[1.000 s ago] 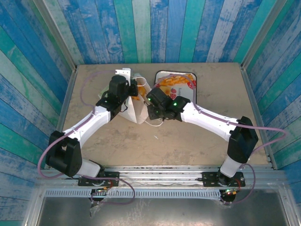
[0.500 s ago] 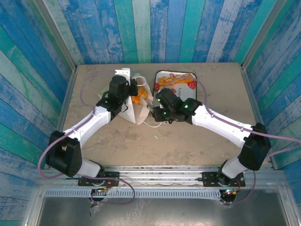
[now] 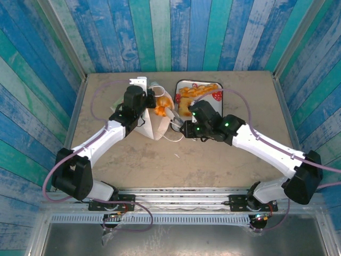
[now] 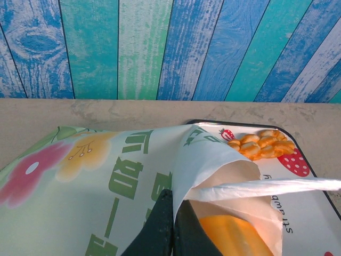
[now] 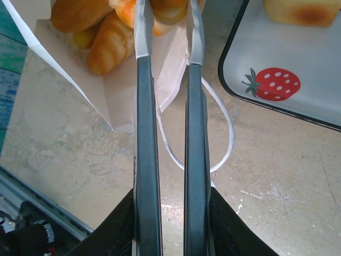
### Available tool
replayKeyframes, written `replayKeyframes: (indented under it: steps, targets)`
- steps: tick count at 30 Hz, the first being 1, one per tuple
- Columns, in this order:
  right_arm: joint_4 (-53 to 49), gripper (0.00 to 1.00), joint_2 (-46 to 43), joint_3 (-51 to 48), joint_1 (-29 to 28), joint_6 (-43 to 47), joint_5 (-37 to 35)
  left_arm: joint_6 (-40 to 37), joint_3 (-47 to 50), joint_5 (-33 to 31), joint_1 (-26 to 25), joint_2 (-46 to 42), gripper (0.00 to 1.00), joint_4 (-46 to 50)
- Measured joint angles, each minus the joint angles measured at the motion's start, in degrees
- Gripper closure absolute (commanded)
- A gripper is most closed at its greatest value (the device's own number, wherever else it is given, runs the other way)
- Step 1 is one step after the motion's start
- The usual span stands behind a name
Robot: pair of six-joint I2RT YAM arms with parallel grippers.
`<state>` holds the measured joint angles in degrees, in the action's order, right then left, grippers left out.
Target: Take the fake bread out of the paper bag
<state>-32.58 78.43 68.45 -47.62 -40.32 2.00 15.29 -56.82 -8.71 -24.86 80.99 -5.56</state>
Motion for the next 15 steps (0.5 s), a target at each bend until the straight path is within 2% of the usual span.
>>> replayKeyframes:
  steps: [15]
  targets:
    - [2.16,0.95,-8.92,-4.57,2.69,-1.79,2.93,0.02,-0.02,-1.79,0.0,0.17,1.0,0.04]
